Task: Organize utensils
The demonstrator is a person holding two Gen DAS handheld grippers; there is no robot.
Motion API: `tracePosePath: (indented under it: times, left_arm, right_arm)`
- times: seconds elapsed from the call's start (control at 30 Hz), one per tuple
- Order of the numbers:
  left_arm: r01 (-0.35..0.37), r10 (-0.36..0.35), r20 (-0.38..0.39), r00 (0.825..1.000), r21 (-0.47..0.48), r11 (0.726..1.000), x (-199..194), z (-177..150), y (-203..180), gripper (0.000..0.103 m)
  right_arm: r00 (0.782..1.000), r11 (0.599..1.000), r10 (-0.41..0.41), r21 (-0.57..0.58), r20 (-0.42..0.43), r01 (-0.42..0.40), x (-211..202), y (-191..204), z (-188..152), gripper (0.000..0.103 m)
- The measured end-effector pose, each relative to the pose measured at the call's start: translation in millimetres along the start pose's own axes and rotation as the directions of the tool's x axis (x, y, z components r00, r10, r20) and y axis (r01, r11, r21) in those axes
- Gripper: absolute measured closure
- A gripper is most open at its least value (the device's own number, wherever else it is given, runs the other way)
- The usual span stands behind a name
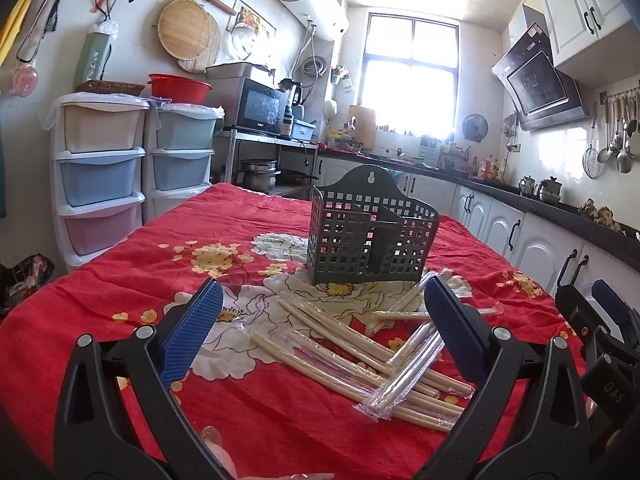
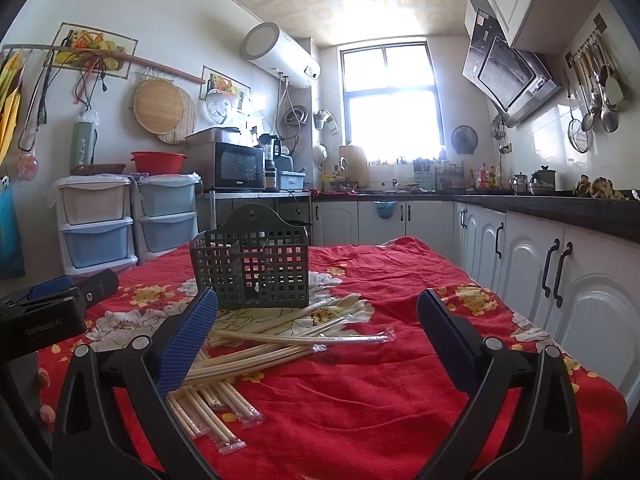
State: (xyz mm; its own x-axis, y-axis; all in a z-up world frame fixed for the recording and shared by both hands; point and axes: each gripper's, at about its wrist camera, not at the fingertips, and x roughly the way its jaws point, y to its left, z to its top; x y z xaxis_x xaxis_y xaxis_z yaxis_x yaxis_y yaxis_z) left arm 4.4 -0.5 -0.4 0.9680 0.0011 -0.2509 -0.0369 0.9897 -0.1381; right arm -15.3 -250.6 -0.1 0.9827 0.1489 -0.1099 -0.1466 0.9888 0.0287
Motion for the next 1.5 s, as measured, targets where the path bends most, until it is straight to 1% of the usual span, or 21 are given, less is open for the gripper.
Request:
tracePosePath:
  times: [0.73,0.83,1.0,1.17,1.33,1.43,1.47,1.5]
  left_arm:
    - [-0.009,0.009,-0.006,1.000,-0.009,1.000,-1,0,4,0.010]
    - [-0.027,0.027,-0.026,0.999,-0.010,1.000,2,1,7,0.010]
    - [-0.060,0.057,-0.058,0.997,-0.044,0.997,8,1,19,0.010]
    - [-0.084,0.076,-0.096,0.993,-0.086,0.993,13,3,36,0.010]
    - [-0.114,0.093,-0.165,0.982,-0.119,0.986,21,3,51,0.010]
    - [-0.118,0.089,-0.206,0.974,-0.130,0.984,28,3,61,0.010]
    - [-0.123,0.091,-0.225,0.970,-0.133,0.983,32,3,64,0.010]
    - [-0.133,0.096,-0.255,0.962,-0.133,0.982,37,2,67,0.010]
  right_arm:
    - [1.000,1.000,0.015,-0.021,-0.009,-0.016,-1,6,1,0.006]
    - [0.999,0.999,0.026,-0.036,-0.019,-0.026,2,10,2,0.006]
    - [0.998,0.996,0.047,-0.071,-0.046,-0.050,8,17,3,0.006]
    - [0.991,0.992,0.083,-0.082,-0.107,-0.092,21,24,7,0.006]
    - [0.983,0.988,0.107,-0.091,-0.148,-0.121,34,30,14,0.006]
    - [0.978,0.988,0.114,-0.087,-0.177,-0.130,45,30,21,0.006]
    - [0.976,0.988,0.113,-0.083,-0.187,-0.131,49,31,24,0.006]
    - [0.974,0.988,0.117,-0.075,-0.193,-0.133,53,30,27,0.006]
